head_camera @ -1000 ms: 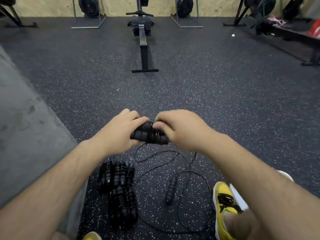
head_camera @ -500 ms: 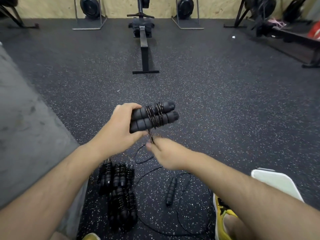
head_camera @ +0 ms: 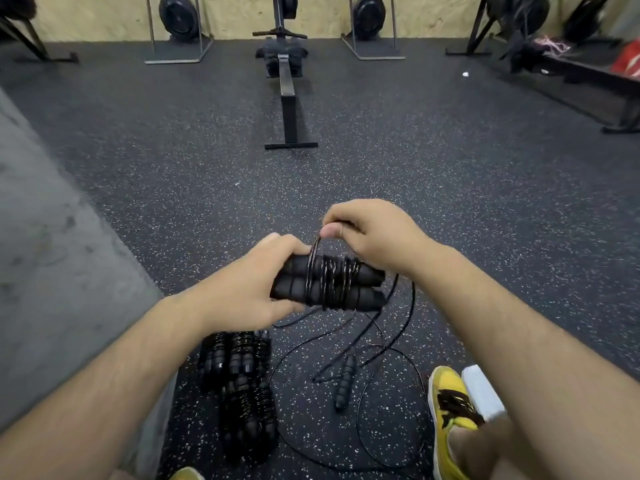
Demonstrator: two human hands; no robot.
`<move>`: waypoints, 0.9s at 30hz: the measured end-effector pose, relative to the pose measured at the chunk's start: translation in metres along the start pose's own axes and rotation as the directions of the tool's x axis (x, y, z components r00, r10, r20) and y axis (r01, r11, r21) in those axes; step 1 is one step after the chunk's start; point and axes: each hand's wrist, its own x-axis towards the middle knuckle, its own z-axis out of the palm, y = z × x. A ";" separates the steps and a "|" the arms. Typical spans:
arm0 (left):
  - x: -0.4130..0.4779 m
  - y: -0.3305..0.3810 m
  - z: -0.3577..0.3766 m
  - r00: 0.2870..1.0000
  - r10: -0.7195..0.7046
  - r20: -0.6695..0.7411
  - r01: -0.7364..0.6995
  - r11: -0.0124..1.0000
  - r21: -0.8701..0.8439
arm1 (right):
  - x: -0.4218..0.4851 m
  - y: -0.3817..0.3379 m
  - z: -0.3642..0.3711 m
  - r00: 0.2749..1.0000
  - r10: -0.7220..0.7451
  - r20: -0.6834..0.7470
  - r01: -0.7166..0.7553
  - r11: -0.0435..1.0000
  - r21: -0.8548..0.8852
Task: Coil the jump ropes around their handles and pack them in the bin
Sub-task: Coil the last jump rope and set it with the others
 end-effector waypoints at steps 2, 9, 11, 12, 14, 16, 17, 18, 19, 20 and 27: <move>-0.005 0.010 -0.003 1.000 -0.027 -0.012 0.024 0.980 -0.200 | 0.002 0.015 0.006 0.995 0.085 0.058 -0.098 0.954 0.285; -0.004 -0.004 -0.005 0.980 -0.103 -0.169 0.094 0.994 -0.059 | -0.026 -0.022 0.071 0.857 0.142 0.496 -0.183 0.983 0.035; -0.001 -0.014 -0.006 0.975 -0.128 -0.179 0.144 0.987 0.077 | -0.037 -0.047 0.079 0.852 0.129 0.508 -0.172 0.984 0.039; 0.001 -0.019 -0.005 0.975 -0.129 -0.180 0.152 0.981 0.124 | -0.040 -0.058 0.081 0.848 0.111 0.517 -0.156 0.987 0.043; 0.005 -0.026 -0.004 0.979 -0.122 -0.164 0.156 0.964 0.214 | -0.045 -0.075 0.072 0.844 0.084 0.530 -0.149 0.985 0.081; 0.007 -0.028 -0.002 0.984 -0.137 -0.116 0.165 0.945 0.282 | -0.046 -0.083 0.057 0.872 0.023 0.489 -0.073 0.994 0.083; 0.009 -0.028 -0.001 0.986 -0.140 -0.089 0.161 0.938 0.308 | -0.045 -0.084 0.048 0.892 0.000 0.452 -0.031 0.998 0.062; 0.009 -0.028 0.001 0.989 -0.132 -0.068 0.147 0.935 0.323 | -0.042 -0.083 0.040 0.919 -0.019 0.394 0.008 1.000 0.028; 0.010 -0.027 0.002 0.991 -0.121 -0.051 0.131 0.938 0.321 | -0.039 -0.080 0.034 0.940 -0.029 0.339 0.047 0.998 -0.044; 0.010 -0.026 0.003 0.994 -0.108 -0.035 0.114 0.946 0.304 | -0.035 -0.077 0.026 0.958 -0.051 0.283 0.090 0.988 -0.126; -0.002 0.006 0.009 0.998 -0.055 0.041 0.052 0.996 0.071 | 0.003 -0.002 -0.003 0.999 -0.032 0.013 0.032 0.999 0.005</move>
